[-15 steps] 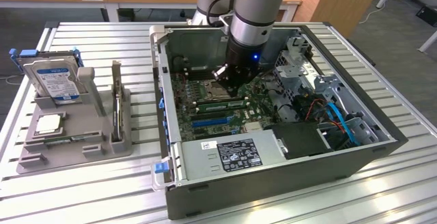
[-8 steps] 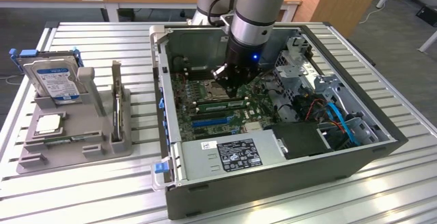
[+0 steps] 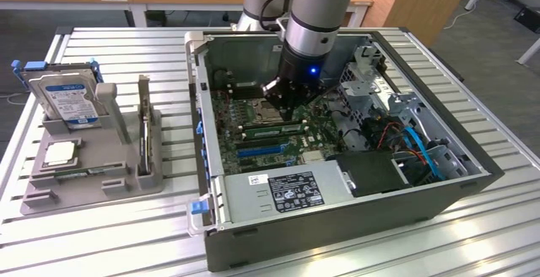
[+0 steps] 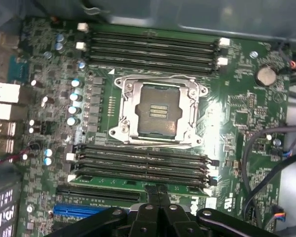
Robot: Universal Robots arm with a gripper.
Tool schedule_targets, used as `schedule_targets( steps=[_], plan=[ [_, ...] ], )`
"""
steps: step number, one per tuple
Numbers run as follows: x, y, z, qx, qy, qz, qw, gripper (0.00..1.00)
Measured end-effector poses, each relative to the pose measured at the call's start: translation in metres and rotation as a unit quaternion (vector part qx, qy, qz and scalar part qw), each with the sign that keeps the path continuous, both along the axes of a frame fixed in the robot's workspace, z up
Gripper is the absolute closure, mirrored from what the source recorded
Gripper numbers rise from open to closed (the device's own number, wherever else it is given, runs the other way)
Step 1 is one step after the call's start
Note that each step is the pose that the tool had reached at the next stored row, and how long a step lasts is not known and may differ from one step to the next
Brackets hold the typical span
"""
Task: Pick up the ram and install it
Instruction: 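Press down the ram until it locks into place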
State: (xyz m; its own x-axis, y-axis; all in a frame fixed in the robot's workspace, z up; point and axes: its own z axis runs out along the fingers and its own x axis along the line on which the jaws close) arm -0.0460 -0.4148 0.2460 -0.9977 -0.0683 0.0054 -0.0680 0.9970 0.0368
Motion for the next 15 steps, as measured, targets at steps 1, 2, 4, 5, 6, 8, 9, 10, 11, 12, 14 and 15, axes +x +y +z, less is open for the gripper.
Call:
schedule_targets(
  steps=[1,2,4,5,6,8,9,10,11,12,14,15],
  plan=[
    [0.0000,0.0003,0.0001,-0.0002,0.0000,-0.003,1.0000,0.89],
    [0.0000,0.0003,0.0001,-0.0002,0.0001,-0.005,1.0000,0.89],
    [0.0000,0.0003,0.0000,-0.0002,0.0000,-0.010,1.0000,0.89],
    [0.0000,0.0003,0.0000,-0.0003,0.0000,-0.014,0.9999,0.89],
    [0.0000,0.0003,0.0000,-0.0004,0.0000,-0.020,0.9998,0.89],
    [0.0000,0.0005,0.0000,-0.0007,0.0000,-0.027,0.9996,0.89],
    [0.0000,0.0005,0.0000,-0.0007,0.0000,-0.028,0.9996,0.89],
    [0.0000,0.0005,0.0000,-0.0007,0.0000,-0.028,0.9996,0.89],
    [-0.0001,0.0004,0.0000,-0.0008,0.0000,-0.028,0.9996,0.89],
    [-0.0002,0.0004,0.0000,-0.0008,0.0000,-0.028,0.9996,0.89],
    [-0.0006,0.0005,-0.0001,-0.0008,0.0000,-0.028,0.9996,0.89],
    [-0.0006,0.0005,-0.0002,-0.0007,0.0000,-0.028,0.9996,0.89]
  ],
)
